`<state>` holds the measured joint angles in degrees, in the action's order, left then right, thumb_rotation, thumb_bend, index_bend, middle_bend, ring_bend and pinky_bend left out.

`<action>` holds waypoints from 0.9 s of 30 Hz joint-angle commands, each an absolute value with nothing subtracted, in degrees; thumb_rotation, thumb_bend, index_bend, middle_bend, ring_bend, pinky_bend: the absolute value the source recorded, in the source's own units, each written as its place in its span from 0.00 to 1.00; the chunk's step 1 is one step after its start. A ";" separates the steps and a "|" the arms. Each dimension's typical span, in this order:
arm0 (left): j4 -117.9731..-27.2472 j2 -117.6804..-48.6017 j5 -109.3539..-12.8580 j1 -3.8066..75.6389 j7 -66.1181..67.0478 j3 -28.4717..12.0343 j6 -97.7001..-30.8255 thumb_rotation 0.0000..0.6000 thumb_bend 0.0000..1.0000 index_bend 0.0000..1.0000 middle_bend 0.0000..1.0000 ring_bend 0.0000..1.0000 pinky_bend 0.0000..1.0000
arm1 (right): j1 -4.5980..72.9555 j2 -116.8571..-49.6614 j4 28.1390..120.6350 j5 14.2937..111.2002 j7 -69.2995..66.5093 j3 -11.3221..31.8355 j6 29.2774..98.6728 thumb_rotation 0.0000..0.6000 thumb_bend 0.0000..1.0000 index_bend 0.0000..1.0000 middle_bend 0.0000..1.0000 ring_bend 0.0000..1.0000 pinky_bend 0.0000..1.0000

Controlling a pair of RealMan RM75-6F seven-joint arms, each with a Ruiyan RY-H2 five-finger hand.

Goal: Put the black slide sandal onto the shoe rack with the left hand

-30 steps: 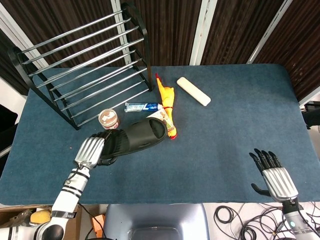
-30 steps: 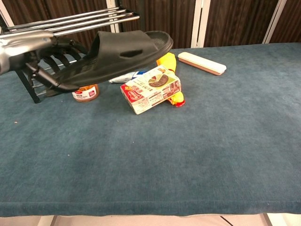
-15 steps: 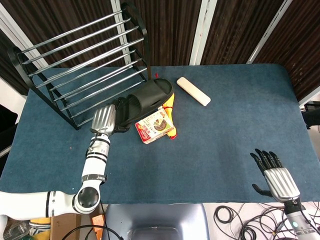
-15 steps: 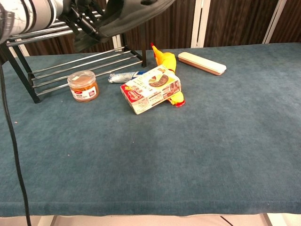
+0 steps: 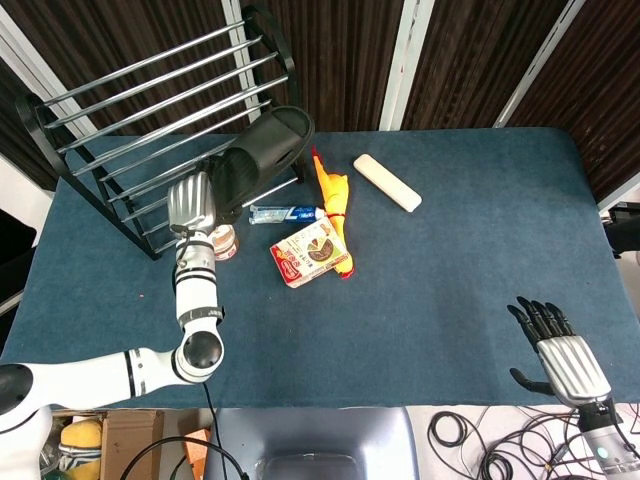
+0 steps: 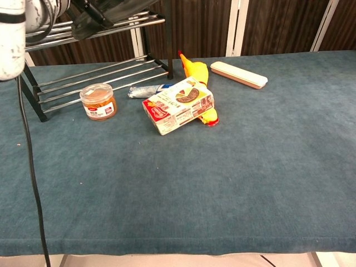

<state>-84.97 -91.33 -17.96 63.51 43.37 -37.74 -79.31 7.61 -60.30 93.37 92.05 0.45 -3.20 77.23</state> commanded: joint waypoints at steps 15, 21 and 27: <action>-62.84 -95.65 -17.54 66.75 44.18 -37.88 -74.70 1.00 0.36 0.39 0.73 0.74 0.83 | 7.32 -59.16 92.95 92.51 -2.28 -3.20 78.12 1.00 0.18 0.00 0.00 0.00 0.06; -59.33 -95.75 -18.29 66.17 42.83 -38.36 -73.14 1.00 0.36 0.38 0.73 0.74 0.83 | 7.28 -59.25 92.90 92.38 -2.09 -3.16 78.04 1.00 0.18 0.00 0.00 0.00 0.06; -58.15 -95.37 -17.28 65.60 44.47 -38.62 -71.84 1.00 0.36 0.32 0.69 0.70 0.77 | 7.24 -59.38 92.98 92.15 -1.69 -3.06 77.99 1.00 0.18 0.00 0.00 0.00 0.06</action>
<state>-58.17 -95.49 -17.80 65.87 43.98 -38.51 -72.26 7.23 -59.37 92.98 92.16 -1.71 -3.07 78.01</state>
